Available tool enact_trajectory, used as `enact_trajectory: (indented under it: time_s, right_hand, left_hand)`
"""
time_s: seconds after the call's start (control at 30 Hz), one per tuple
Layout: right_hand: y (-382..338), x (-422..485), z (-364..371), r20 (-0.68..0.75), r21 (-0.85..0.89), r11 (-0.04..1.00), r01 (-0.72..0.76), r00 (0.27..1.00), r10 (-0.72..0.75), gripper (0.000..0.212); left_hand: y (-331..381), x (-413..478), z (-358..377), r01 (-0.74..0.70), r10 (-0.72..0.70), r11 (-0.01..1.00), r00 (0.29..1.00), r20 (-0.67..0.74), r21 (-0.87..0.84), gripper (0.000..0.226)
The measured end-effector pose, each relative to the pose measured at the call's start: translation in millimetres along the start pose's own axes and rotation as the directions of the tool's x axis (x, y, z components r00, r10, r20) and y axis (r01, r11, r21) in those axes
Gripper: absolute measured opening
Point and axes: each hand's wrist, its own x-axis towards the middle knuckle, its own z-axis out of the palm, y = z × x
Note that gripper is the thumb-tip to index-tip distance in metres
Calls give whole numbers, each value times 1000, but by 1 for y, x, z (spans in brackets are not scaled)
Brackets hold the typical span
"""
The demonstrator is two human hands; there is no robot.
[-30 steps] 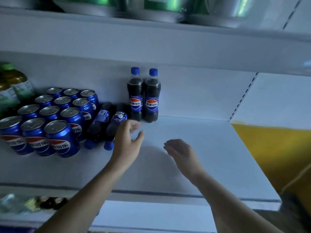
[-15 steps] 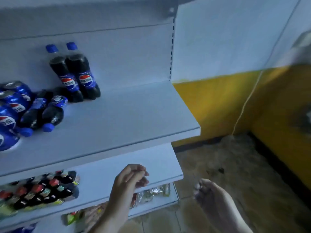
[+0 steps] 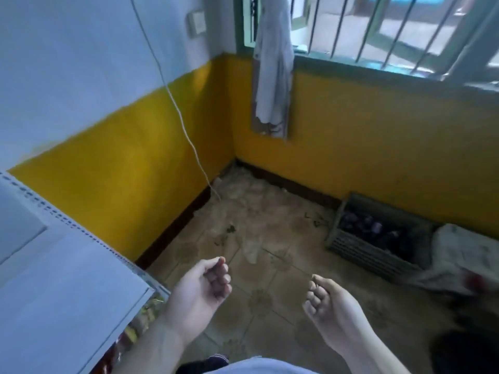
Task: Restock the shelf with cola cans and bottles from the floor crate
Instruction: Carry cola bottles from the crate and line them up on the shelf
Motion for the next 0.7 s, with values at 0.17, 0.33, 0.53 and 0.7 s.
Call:
enact_trajectory:
  time_s: [0.17, 0.33, 0.53, 0.7]
  right_hand:
    - [-20, -3, -49, -97, 144, 988, 58, 994, -45, 12]
    - [-53, 2, -79, -231, 226, 965, 135, 970, -82, 12]
    - [-110, 37, -85, -393, 259, 945, 201, 915, -87, 25]
    - [-170, 69, -75, -521, 195, 937, 290, 840, -152, 31]
  left_hand:
    - [-19, 49, 71, 94, -108, 984, 990, 86, 148, 18]
    - [-34, 98, 128, 175, -209, 951, 971, 115, 254, 20]
    - [-53, 171, 195, 270, -310, 911, 947, 86, 313, 24]
    - [-50, 239, 274, 299, -371, 882, 918, 144, 364, 20]
